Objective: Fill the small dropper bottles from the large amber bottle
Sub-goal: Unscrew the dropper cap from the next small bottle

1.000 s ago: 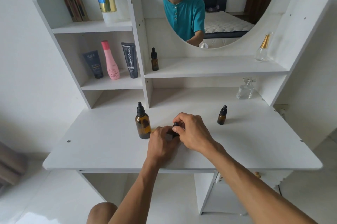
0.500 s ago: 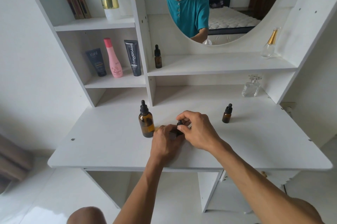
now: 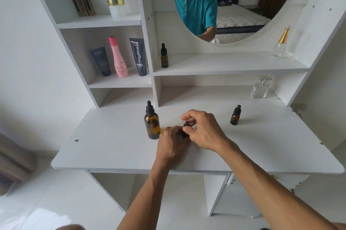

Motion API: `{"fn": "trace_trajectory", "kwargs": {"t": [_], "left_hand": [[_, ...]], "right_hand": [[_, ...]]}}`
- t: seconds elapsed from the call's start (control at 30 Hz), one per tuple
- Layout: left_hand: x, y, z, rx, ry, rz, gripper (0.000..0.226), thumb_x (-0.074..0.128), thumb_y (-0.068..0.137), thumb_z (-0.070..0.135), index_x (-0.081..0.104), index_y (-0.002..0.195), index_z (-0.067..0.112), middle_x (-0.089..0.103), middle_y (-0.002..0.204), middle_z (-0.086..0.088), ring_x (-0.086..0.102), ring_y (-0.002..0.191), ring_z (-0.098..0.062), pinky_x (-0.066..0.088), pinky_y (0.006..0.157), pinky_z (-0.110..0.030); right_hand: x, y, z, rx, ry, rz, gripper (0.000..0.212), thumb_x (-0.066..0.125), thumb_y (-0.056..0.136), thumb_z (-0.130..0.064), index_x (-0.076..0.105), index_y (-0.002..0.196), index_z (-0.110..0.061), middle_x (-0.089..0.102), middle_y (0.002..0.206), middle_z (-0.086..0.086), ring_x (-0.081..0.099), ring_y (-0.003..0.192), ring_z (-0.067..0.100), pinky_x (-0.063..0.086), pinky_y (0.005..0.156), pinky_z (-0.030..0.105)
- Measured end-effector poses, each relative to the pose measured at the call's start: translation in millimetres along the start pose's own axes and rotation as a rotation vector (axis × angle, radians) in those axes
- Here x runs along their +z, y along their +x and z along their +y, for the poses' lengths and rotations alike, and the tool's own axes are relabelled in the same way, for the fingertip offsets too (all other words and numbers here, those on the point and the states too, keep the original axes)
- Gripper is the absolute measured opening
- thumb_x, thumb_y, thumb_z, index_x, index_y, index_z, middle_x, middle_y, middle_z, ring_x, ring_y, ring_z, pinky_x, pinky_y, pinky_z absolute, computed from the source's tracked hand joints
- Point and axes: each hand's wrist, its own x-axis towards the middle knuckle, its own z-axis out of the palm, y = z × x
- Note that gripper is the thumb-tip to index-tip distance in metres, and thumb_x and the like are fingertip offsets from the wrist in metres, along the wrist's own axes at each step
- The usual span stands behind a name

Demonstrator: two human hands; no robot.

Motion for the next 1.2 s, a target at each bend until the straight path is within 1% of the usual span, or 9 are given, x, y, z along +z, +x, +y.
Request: {"fn": "trace_trajectory", "kwargs": {"t": [0.07,0.13,0.27,0.4,0.73,0.87,1.0,1.1,1.2], "left_hand": [[1,1,-2,-0.014,0.018,-0.008,0.023,0.066,0.078,0.029,0.052,0.063,0.017,0.058,0.058,0.002,0.048,0.063,-0.021,0.041,0.053,-0.033],[1,0,-2,-0.007,-0.002,-0.014,0.024,0.066,0.078,0.031,0.051,0.063,0.018,0.057,0.058,0.001,0.046,0.062,-0.021,0.040,0.052,-0.031],[1,2,-4,-0.012,0.024,-0.020,0.020,0.062,0.076,0.028,0.050,0.062,0.019,0.057,0.056,0.002,0.045,0.058,-0.020,0.039,0.051,-0.033],[2,0,-4,-0.017,-0.005,-0.022,0.023,0.064,0.076,0.028,0.048,0.061,0.021,0.055,0.056,0.000,0.043,0.058,-0.020,0.038,0.051,-0.034],[0,1,-2,-0.015,-0.045,-0.001,0.031,0.068,0.078,0.030,0.045,0.057,0.026,0.055,0.053,0.007,0.041,0.053,-0.012,0.031,0.047,-0.022],[2,3,-6,-0.032,-0.018,-0.004,0.022,0.072,0.079,0.038,0.060,0.066,0.024,0.061,0.062,0.010,0.049,0.059,-0.011,0.038,0.052,-0.023],[1,3,-6,-0.039,0.001,0.012,0.018,0.077,0.078,0.037,0.070,0.080,0.021,0.062,0.070,0.013,0.056,0.076,-0.006,0.042,0.060,-0.020],[0,2,-3,-0.039,0.018,0.023,0.017,0.077,0.077,0.036,0.069,0.078,0.021,0.059,0.069,0.016,0.055,0.080,-0.002,0.041,0.059,-0.019],[0,1,-3,-0.048,0.010,0.030,0.017,0.078,0.077,0.036,0.071,0.079,0.020,0.060,0.070,0.016,0.054,0.081,0.000,0.042,0.060,-0.019]], "right_hand": [[1,0,-1,-0.007,-0.019,0.015,0.026,0.077,0.083,-0.023,0.070,0.107,-0.016,0.070,0.100,-0.003,0.065,0.091,0.012,0.050,0.081,0.019],[2,0,-1,-0.001,-0.021,0.025,0.023,0.077,0.083,-0.023,0.071,0.104,-0.015,0.070,0.095,-0.001,0.065,0.089,0.015,0.053,0.085,0.028],[2,-1,-1,-0.010,-0.017,0.002,0.024,0.071,0.086,-0.014,0.070,0.110,-0.016,0.071,0.100,-0.001,0.065,0.095,0.014,0.050,0.086,0.020],[3,-1,-1,0.012,-0.039,0.015,0.029,0.077,0.084,-0.025,0.069,0.110,-0.017,0.068,0.100,-0.002,0.064,0.094,0.016,0.052,0.086,0.028],[3,1,1,-0.005,-0.003,0.035,0.024,0.070,0.088,-0.016,0.068,0.112,-0.023,0.072,0.100,-0.003,0.067,0.093,0.017,0.054,0.089,0.037],[-7,2,-6,-0.057,0.035,0.104,0.022,0.070,0.088,-0.016,0.068,0.110,-0.021,0.071,0.098,-0.004,0.068,0.087,0.014,0.055,0.085,0.030],[-22,3,-8,-0.062,0.144,0.271,0.014,0.075,0.085,-0.016,0.071,0.099,-0.016,0.071,0.086,-0.004,0.067,0.073,0.004,0.047,0.065,0.006],[-27,5,7,0.008,0.171,0.369,0.017,0.081,0.078,-0.014,0.070,0.090,-0.014,0.071,0.079,-0.005,0.067,0.067,0.004,0.046,0.061,0.005],[-21,5,33,0.058,0.103,0.378,0.020,0.082,0.077,-0.013,0.068,0.092,-0.013,0.070,0.081,-0.003,0.066,0.074,0.010,0.044,0.066,0.003]]}}
